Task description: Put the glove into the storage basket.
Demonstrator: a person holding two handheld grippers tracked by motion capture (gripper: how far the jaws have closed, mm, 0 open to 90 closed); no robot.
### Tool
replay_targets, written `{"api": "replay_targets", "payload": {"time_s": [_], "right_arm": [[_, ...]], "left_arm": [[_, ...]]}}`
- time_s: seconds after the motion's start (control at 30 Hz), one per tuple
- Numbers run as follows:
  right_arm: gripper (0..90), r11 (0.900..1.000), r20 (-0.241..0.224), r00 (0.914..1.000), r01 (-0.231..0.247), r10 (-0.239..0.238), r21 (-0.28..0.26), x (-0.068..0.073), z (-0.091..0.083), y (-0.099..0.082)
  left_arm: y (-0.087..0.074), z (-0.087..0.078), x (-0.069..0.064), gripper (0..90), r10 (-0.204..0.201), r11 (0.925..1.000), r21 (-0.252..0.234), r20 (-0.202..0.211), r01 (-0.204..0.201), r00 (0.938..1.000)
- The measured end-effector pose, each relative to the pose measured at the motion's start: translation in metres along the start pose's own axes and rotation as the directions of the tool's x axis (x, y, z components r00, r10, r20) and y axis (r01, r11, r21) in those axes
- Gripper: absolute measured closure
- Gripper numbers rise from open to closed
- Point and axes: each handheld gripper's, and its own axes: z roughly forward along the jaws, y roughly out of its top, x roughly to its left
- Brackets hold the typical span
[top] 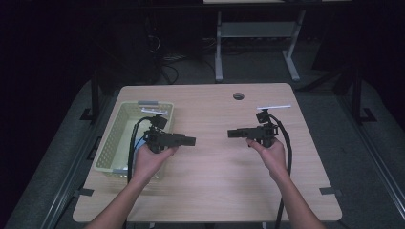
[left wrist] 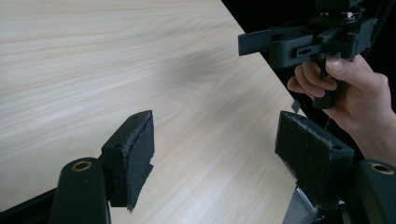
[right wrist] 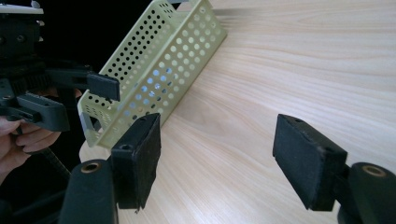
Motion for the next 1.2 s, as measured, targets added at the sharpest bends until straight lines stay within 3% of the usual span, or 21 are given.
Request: {"api": "replay_targets", "payload": {"time_s": [0.67, 1.2], "right_arm": [[30.3, 0.9989, 0.042, 0.9981, -0.043, 0.044, -0.017, -0.027, -0.031, -0.035], [30.0, 0.9984, 0.057, 0.9968, -0.055, 0.056, -0.013, -0.041, -0.043, -0.057]], "left_arm": [[-0.014, 0.029, -0.016, 26.2, 0.058, 0.9974, 0.042, 0.006, -0.059, 0.9983], [-0.03, 0.038, -0.018, 26.3, 0.074, 0.997, 0.02, 0.039, -0.074, 0.9965]]}}
